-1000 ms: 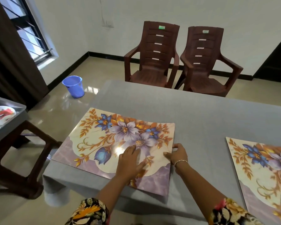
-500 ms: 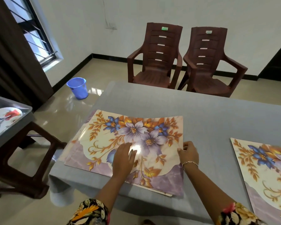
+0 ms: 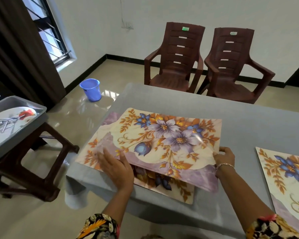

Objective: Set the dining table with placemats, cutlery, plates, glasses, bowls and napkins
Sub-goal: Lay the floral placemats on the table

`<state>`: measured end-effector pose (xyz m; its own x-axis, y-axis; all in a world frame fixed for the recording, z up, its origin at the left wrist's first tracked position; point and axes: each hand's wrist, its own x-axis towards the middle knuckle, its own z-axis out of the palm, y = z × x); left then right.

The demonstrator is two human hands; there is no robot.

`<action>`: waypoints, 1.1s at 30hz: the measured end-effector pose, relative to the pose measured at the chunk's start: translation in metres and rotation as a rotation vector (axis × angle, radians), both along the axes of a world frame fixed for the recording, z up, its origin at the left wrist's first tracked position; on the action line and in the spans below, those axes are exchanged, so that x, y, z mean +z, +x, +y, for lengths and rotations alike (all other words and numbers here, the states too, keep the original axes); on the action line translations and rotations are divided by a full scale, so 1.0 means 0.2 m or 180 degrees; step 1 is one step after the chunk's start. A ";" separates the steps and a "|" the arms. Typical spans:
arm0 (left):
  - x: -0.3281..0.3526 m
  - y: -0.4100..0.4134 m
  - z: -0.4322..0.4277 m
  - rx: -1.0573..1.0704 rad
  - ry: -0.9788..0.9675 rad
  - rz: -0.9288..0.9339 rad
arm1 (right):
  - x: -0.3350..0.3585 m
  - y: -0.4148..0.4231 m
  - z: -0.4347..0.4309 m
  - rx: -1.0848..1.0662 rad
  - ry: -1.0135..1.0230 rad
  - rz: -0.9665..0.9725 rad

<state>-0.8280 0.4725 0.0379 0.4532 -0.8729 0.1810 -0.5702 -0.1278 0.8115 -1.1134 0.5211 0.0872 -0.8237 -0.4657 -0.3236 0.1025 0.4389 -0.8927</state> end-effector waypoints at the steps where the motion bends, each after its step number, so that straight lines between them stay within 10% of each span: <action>1: -0.01 0.00 0.02 -0.0112 0.0068 0.0054 | -0.01 -0.01 0.00 -0.0100 -0.0058 -0.0037; 6: 0.03 -0.06 0.08 -0.0725 0.0294 0.0838 | 0.01 -0.05 -0.01 -0.0184 -0.0168 -0.0382; 13: 0.31 -0.05 0.01 -0.0314 0.0616 0.3798 | 0.12 0.03 -0.12 0.0338 -0.0256 -0.0390; 33: 0.57 1.39 -0.16 0.0012 -0.0519 0.3601 | 0.27 1.47 -0.67 0.2362 -0.0699 -0.0838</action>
